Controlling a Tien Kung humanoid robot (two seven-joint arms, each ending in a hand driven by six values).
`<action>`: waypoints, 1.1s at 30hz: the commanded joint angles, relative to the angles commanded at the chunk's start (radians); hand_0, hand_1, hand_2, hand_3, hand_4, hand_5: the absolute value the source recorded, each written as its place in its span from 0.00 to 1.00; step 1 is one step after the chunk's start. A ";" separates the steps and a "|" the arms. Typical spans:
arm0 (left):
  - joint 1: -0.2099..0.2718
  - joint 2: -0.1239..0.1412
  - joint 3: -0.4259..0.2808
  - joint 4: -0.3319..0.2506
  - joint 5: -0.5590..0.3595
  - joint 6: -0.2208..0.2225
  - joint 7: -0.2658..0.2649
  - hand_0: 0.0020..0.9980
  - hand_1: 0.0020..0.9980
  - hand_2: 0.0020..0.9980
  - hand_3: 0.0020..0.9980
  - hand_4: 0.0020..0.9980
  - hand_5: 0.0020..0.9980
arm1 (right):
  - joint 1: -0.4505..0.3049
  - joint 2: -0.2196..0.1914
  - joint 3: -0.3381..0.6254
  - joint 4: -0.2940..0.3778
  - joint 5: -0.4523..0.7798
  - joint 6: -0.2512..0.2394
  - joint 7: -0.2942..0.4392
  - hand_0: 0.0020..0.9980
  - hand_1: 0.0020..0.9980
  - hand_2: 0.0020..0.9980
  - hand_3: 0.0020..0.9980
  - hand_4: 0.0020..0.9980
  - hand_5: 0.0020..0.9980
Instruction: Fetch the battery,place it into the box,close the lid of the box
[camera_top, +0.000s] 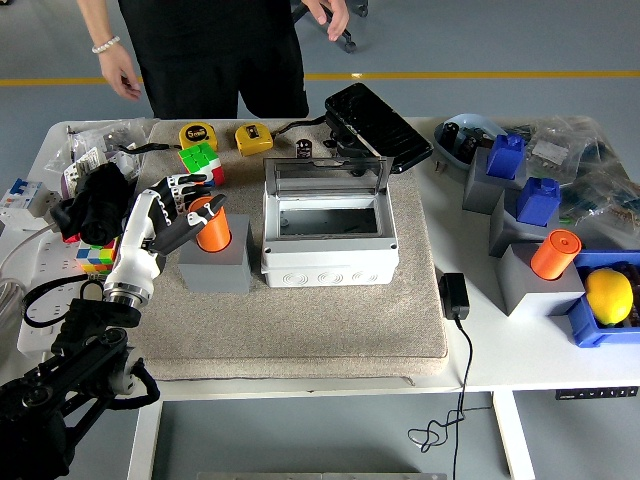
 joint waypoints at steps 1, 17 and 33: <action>-0.004 -0.002 0.008 0.004 -0.009 0.000 -0.003 0.65 0.58 0.57 0.58 1.00 0.26 | 0.000 0.000 0.001 0.000 -0.001 0.000 0.000 0.59 0.58 0.56 0.54 0.92 0.47; -0.048 -0.011 0.074 0.046 -0.094 0.000 -0.041 0.57 0.52 0.56 0.56 1.00 0.16 | -0.001 0.000 0.002 0.000 0.000 -0.001 0.001 0.59 0.58 0.56 0.54 0.92 0.48; -0.081 -0.012 0.133 0.065 -0.148 0.018 -0.058 0.45 0.51 0.56 0.55 1.00 0.05 | -0.004 0.000 0.005 0.000 0.000 -0.004 0.003 0.59 0.58 0.56 0.54 0.92 0.48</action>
